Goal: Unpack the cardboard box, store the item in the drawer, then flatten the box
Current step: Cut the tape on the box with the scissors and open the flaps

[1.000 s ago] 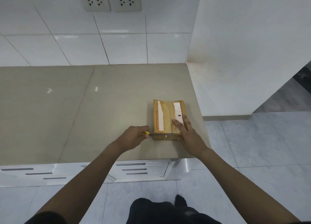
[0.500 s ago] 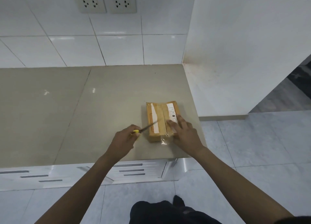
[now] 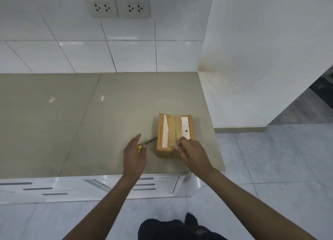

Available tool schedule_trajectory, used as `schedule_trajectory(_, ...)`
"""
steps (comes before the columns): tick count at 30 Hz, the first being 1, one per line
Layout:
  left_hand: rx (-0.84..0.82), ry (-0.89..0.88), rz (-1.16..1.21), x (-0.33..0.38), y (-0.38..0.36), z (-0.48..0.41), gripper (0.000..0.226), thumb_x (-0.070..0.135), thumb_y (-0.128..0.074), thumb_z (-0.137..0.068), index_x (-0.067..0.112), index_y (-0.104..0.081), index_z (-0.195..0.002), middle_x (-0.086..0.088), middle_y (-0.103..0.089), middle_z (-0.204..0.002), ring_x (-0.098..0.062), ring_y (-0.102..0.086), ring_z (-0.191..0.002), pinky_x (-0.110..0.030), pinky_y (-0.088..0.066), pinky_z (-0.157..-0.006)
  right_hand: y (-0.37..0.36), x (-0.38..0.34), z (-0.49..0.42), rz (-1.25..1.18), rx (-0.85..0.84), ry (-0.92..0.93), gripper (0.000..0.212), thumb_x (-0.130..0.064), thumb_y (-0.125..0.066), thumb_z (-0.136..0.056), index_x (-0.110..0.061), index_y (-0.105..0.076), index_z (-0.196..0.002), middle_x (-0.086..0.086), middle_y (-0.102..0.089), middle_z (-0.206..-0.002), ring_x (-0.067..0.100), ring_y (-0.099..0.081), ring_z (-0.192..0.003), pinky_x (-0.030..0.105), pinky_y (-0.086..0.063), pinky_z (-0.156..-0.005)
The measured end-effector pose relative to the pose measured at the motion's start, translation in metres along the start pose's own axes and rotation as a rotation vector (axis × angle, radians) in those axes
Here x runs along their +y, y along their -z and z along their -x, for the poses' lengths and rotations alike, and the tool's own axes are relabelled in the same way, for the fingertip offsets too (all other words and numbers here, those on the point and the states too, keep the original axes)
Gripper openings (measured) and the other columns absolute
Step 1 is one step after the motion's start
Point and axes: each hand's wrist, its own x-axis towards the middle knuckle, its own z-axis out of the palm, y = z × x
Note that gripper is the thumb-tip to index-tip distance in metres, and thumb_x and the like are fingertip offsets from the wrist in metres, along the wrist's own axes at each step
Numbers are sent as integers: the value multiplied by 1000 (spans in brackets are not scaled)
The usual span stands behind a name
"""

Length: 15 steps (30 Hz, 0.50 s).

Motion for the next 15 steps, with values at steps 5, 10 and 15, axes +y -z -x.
schedule_trajectory(5,-159,-48,-299,16,-33,-2,45,24,-36,-100,26,-35,-145,-2,-35,-154,-26,-18,-147,-61,-10,-115,-5,-31,-12,-445,62,-326,10,-27,-53,-97,-26,-49,-88,-4,-63,-81,8,-59,-67,17,-46,-58)
schedule_trajectory(10,-201,-138,-627,22,-33,-26,45,28,-29,-102,29,-28,-147,-6,-13,-162,-29,-1,-150,-73,-7,-108,0,-37,-18,-677,172,-493,12,-21,-54,-96,-19,-48,-86,8,-64,-86,17,-62,-78,33,-52,-68)
schedule_trajectory(15,-310,-207,-689,32,-54,-20,80,66,-21,-89,19,-9,-152,-6,-6,-163,-23,1,-150,-73,-11,-106,13,-26,-26,-697,372,-535,12,-19,-53,-96,-20,-46,-85,4,-65,-80,22,-65,-79,23,-49,-67)
